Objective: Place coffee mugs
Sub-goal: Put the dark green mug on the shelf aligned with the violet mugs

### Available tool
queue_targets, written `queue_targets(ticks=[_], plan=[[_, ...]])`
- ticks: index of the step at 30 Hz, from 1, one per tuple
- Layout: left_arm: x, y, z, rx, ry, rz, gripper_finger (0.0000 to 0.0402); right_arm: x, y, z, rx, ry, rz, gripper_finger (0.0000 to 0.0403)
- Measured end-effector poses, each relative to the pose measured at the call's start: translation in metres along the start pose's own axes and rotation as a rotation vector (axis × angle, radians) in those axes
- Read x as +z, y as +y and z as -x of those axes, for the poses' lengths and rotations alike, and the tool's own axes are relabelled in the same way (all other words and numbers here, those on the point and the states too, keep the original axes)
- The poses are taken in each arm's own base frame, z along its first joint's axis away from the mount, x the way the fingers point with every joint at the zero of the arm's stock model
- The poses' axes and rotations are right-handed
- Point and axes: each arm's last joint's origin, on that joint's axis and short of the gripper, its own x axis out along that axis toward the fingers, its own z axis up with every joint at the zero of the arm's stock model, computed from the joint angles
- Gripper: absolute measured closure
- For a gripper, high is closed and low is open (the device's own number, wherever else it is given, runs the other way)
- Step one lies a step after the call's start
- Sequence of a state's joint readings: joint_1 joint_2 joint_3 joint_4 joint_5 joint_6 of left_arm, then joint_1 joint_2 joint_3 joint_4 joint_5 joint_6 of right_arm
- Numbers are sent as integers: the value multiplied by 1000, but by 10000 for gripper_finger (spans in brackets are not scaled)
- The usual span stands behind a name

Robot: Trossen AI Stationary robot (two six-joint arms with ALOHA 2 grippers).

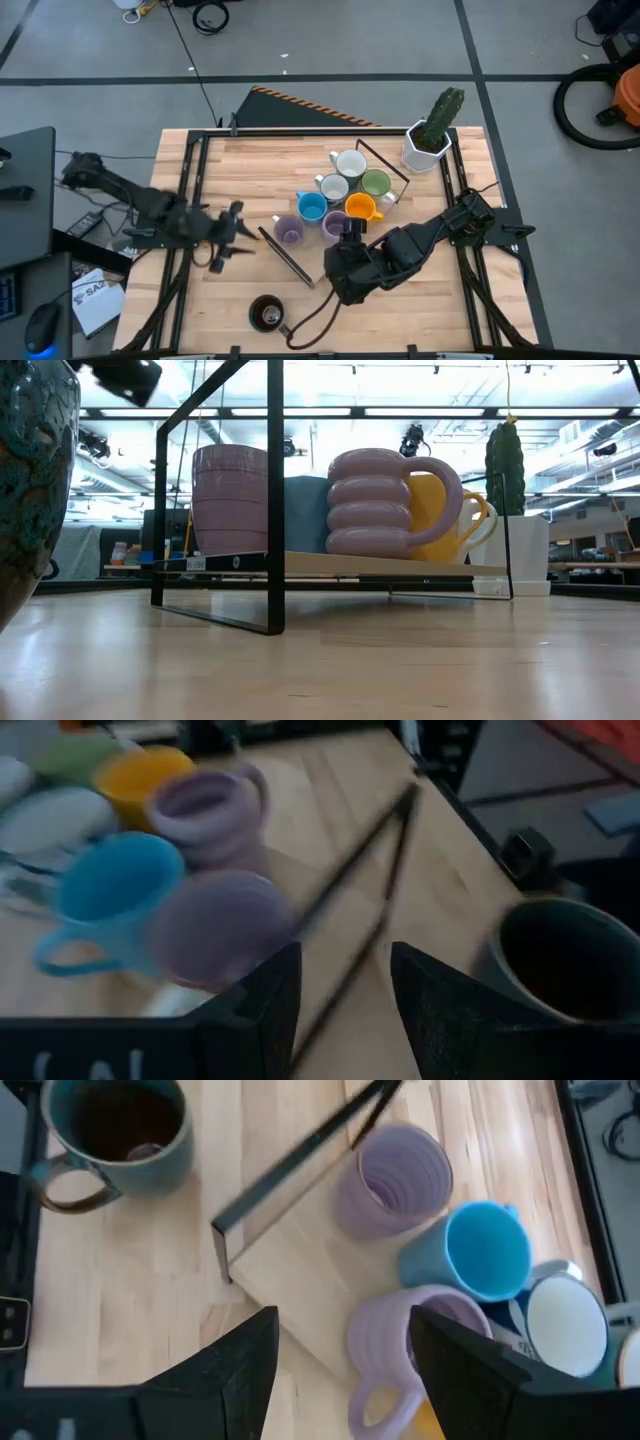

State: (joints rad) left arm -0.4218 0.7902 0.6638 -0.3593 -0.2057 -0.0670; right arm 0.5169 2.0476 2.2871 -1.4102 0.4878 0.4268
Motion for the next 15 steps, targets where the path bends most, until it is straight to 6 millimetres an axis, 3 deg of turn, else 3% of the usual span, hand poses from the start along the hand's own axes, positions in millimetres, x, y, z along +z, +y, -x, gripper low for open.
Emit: queue_targets(ticks=[15], plan=[[25,-86,-24,-23,387,19,240,-7,-3,0,-47,55,-62,172]])
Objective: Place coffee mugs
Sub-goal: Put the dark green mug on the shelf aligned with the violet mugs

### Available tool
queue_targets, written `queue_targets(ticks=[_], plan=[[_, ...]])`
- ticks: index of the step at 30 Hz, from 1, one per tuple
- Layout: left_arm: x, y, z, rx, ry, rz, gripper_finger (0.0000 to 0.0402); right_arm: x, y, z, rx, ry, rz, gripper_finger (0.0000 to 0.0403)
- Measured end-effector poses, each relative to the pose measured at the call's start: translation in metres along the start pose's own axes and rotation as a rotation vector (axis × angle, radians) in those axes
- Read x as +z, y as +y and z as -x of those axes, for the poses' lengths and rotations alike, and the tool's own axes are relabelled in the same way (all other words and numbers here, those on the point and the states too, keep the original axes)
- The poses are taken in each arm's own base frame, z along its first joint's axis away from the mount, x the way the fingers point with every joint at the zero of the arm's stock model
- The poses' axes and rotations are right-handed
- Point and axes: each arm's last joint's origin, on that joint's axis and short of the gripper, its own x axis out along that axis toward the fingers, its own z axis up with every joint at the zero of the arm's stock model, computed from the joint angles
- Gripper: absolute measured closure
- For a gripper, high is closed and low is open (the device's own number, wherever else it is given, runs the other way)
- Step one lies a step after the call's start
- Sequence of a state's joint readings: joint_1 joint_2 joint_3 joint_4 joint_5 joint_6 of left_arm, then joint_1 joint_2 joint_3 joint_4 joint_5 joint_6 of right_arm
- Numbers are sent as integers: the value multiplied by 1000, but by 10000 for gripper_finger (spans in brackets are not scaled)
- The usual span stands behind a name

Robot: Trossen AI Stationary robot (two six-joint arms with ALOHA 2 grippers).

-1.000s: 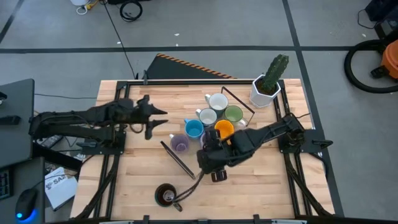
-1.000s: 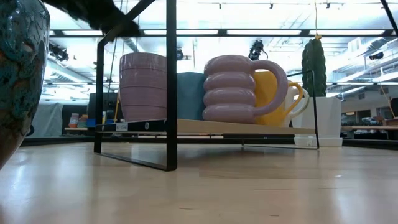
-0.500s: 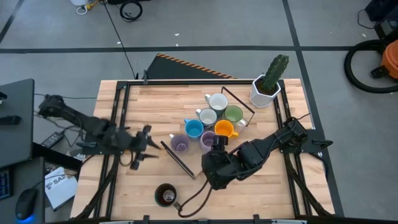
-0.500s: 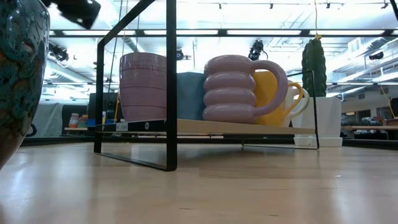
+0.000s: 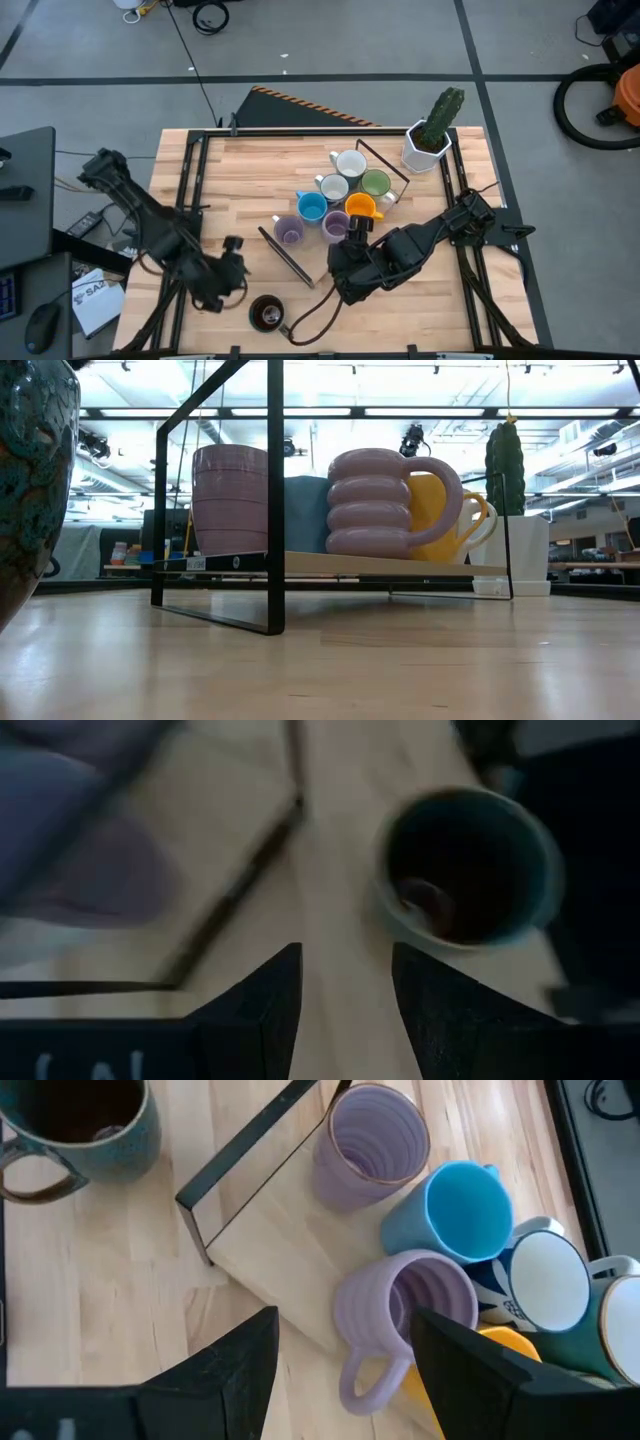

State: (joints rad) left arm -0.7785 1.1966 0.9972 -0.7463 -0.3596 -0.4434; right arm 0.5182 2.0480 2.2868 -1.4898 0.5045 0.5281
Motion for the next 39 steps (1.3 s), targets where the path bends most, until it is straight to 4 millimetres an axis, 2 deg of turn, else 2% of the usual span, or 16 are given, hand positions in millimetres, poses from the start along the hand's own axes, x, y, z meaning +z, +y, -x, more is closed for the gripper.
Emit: queue_targets(ticks=[5,11,15,19,25,28,33,39], plan=[[10,-29,-13,-87,144,-1,240,-1,1,1,-2,6,4,172],[25,-56,-24,-128,230,-48,240,-1,0,0,-23,-6,5,172],[31,-68,-29,-119,278,-137,240,-1,0,0,-26,-8,8,172],[30,-78,-39,-127,283,-320,240,-1,0,0,-26,-8,18,172],[20,-92,-52,-144,290,-742,240,-1,0,0,-26,-7,21,172],[18,-96,-54,-121,275,-896,240,-1,0,0,-26,-7,21,172],[20,-95,-57,-121,245,-980,240,-1,0,0,-26,-7,15,172],[25,-90,-66,-136,252,-960,240,0,0,0,-23,-12,10,172]])
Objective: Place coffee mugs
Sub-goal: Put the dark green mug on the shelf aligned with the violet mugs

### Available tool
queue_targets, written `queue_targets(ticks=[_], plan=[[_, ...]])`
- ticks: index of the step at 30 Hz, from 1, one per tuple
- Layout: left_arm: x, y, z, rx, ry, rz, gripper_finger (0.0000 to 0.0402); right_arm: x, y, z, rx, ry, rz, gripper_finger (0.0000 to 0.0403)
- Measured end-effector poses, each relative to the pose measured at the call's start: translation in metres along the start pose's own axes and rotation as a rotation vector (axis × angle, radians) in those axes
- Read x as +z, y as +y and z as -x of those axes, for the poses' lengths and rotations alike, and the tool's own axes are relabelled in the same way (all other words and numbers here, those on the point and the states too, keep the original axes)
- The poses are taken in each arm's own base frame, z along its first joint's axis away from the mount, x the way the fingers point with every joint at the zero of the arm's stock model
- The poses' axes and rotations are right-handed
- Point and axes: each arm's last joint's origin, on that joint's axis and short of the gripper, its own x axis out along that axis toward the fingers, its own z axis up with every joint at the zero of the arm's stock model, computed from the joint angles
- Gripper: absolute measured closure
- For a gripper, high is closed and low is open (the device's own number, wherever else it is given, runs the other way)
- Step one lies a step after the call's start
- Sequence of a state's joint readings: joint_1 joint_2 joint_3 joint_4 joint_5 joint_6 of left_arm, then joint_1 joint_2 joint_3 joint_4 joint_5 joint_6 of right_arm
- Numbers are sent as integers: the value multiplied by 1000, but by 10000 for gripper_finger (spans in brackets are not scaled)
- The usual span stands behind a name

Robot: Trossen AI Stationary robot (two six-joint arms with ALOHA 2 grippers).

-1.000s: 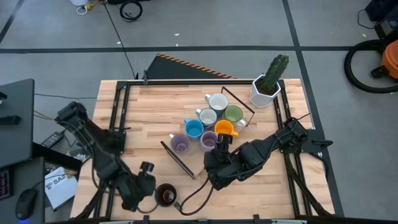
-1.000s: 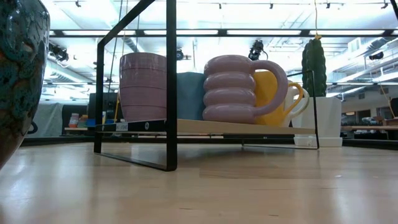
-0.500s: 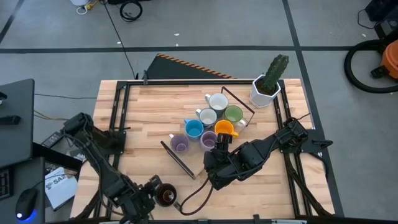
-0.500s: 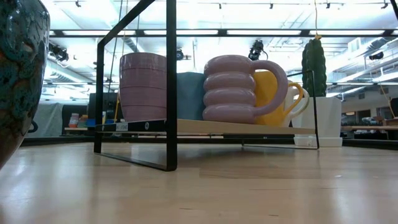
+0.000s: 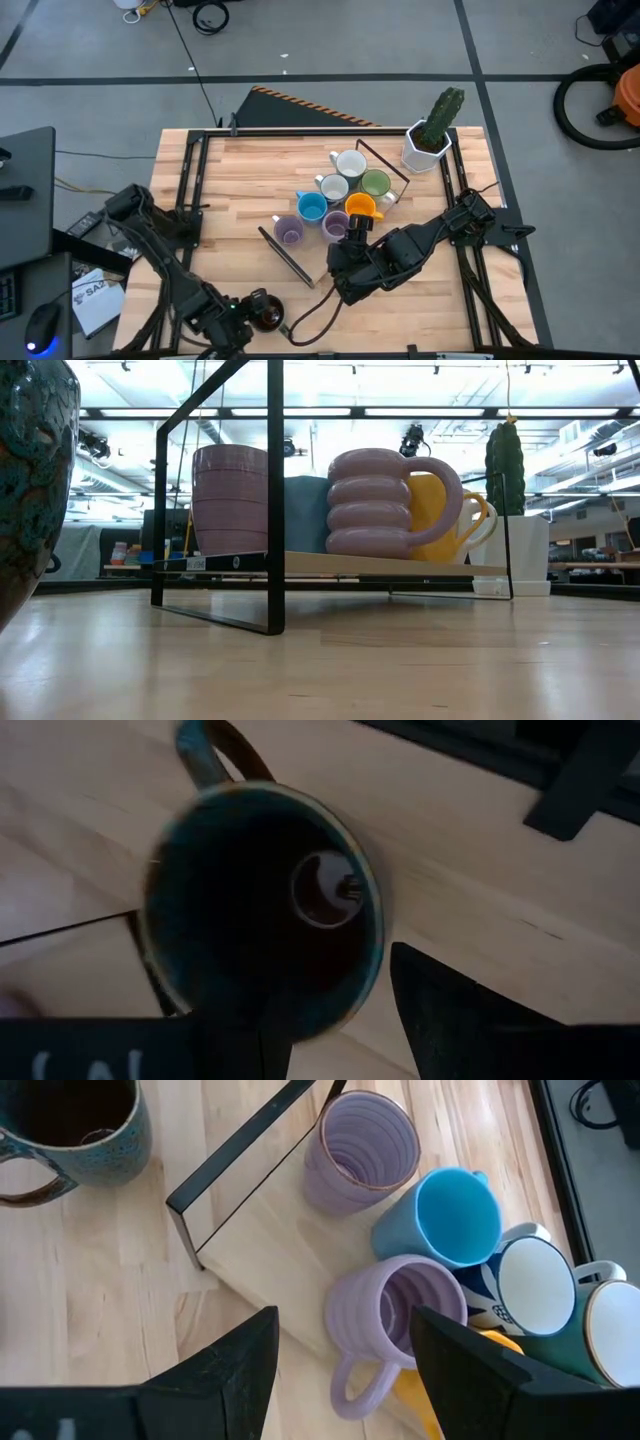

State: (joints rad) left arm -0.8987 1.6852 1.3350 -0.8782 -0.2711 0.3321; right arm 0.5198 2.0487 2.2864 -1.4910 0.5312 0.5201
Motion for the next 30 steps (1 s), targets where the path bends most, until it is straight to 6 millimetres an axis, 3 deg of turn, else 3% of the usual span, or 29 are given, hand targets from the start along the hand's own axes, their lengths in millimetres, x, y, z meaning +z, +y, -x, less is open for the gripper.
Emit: queue_targets(ticks=[7,11,23,30], plan=[[2,-3,-28,-87,57,-77,240,0,0,0,2,-3,-2,172],[3,-3,-34,-90,64,-116,251,0,0,0,2,-4,-2,172],[4,1,-37,-134,10,-223,357,1,1,0,5,-8,-5,172],[9,17,-41,-95,-95,-346,358,-1,-1,1,15,14,10,172]])
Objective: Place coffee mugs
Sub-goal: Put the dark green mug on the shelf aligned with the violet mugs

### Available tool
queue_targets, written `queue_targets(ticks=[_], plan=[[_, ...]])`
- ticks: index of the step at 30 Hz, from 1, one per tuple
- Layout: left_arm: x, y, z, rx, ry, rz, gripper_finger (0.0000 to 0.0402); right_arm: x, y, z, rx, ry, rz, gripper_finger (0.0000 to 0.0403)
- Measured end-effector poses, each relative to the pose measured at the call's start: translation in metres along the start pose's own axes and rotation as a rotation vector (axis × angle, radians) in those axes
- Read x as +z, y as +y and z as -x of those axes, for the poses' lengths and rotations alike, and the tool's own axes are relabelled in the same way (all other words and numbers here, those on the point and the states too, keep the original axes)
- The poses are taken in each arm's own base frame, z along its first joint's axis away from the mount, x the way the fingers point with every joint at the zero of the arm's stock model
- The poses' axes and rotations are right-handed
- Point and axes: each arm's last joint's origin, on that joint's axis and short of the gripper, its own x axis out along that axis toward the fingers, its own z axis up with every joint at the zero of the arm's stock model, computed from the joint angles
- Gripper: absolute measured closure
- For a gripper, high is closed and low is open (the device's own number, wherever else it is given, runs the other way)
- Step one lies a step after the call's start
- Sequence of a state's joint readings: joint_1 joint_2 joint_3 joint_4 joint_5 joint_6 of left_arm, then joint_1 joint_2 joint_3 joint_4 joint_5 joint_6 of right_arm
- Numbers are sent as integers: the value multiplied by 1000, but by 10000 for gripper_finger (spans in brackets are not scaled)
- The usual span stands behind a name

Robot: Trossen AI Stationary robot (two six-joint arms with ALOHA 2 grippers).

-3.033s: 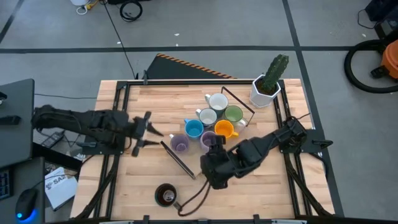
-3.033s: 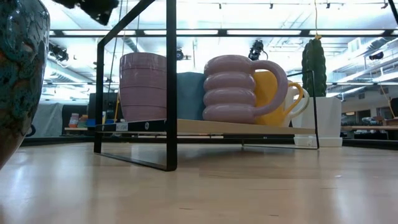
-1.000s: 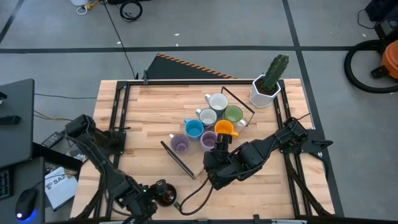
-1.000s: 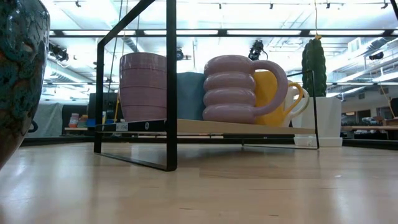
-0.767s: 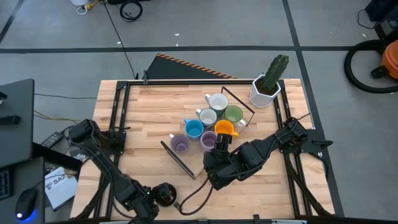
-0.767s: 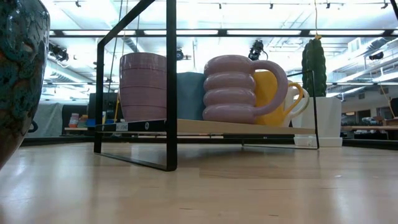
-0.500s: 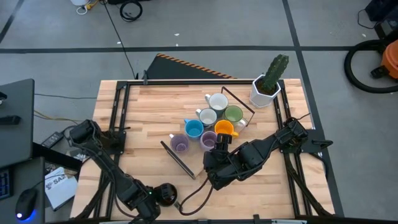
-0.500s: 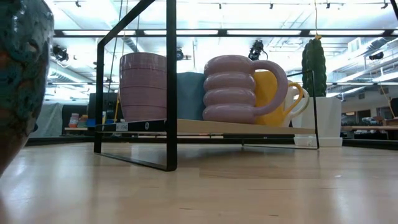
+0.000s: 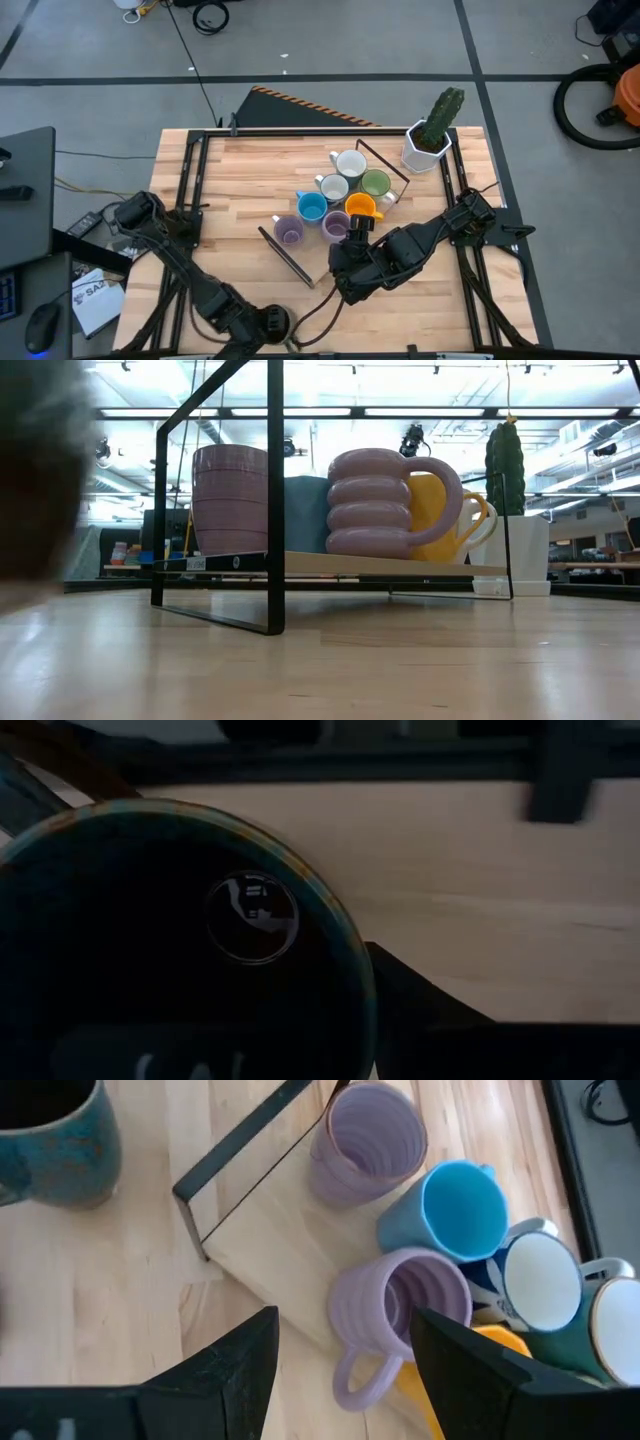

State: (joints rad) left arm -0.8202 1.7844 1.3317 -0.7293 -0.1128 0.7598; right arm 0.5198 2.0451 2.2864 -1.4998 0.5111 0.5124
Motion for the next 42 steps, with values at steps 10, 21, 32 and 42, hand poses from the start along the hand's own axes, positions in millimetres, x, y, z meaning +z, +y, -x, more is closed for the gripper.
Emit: queue_targets(ticks=[10,21,32,42], plan=[[-14,57,19,98,-170,-20,358,-12,-9,27,12,-1,-35,172],[-3,105,28,185,-207,-126,358,-22,-7,52,17,-68,-71,172],[-61,156,85,179,-143,64,358,-28,-10,70,-31,-158,-74,181],[-124,170,94,120,-5,192,358,-30,-11,75,-22,-168,-78,195]])
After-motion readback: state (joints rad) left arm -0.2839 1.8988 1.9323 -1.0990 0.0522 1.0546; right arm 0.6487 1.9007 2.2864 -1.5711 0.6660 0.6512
